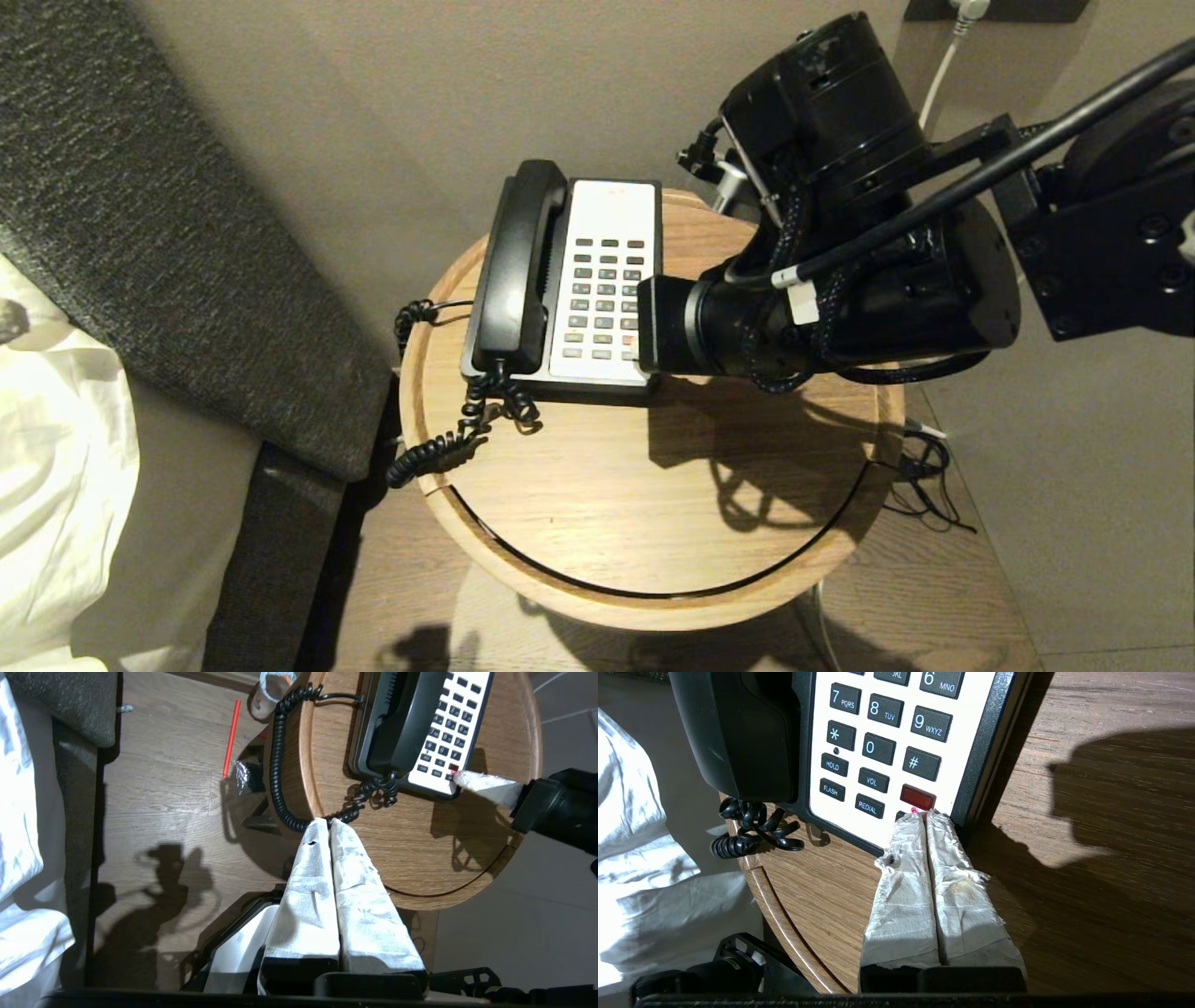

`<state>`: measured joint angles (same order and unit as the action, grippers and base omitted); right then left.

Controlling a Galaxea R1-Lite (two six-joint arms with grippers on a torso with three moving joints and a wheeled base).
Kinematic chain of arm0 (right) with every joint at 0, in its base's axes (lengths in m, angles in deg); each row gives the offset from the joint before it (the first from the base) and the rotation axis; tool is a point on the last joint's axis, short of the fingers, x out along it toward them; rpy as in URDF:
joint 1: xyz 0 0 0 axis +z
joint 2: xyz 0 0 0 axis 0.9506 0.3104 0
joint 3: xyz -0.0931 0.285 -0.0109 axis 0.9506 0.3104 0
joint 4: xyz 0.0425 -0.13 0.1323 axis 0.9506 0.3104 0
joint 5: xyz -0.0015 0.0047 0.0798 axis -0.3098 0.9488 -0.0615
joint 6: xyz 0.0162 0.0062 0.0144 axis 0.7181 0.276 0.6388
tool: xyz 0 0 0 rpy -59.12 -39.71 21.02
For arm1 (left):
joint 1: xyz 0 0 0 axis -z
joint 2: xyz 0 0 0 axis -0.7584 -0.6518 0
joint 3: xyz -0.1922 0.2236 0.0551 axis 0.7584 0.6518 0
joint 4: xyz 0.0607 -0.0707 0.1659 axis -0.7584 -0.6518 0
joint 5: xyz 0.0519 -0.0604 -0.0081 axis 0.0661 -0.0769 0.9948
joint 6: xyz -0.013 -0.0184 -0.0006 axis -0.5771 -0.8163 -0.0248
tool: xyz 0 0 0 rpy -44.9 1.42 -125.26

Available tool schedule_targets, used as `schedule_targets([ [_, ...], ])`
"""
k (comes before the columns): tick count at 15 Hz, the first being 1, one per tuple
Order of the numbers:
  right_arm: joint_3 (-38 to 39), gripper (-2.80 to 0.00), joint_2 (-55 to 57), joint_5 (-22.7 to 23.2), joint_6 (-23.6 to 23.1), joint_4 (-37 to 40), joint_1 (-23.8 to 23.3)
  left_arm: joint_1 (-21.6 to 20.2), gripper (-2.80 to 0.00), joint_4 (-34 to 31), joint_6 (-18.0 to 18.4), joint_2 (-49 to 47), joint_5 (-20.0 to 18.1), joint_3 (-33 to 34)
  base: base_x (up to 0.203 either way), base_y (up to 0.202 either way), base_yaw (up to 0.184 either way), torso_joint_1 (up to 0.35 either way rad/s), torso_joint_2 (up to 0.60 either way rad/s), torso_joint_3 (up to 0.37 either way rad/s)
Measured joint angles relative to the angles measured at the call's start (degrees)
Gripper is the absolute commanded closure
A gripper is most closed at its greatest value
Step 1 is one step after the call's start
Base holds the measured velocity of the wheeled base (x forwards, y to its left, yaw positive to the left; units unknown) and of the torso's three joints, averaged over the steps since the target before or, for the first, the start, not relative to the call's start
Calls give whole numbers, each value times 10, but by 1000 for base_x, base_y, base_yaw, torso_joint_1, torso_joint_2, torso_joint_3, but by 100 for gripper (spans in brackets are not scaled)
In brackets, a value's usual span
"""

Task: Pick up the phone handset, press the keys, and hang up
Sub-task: End the call using the dial pad

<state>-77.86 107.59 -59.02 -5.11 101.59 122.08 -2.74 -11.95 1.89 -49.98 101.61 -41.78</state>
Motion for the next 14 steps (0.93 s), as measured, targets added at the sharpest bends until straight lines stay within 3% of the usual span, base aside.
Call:
schedule_targets([
  [3, 7, 0, 0, -1, -10, 0, 0, -4, 0, 0, 0, 10, -4, 15, 0, 0, 0, 0, 0, 0],
  [14, -45, 0, -7, 0, 20, 27, 23, -12, 0, 0, 0, 29, -8, 34, 0, 0, 0, 0, 0, 0],
])
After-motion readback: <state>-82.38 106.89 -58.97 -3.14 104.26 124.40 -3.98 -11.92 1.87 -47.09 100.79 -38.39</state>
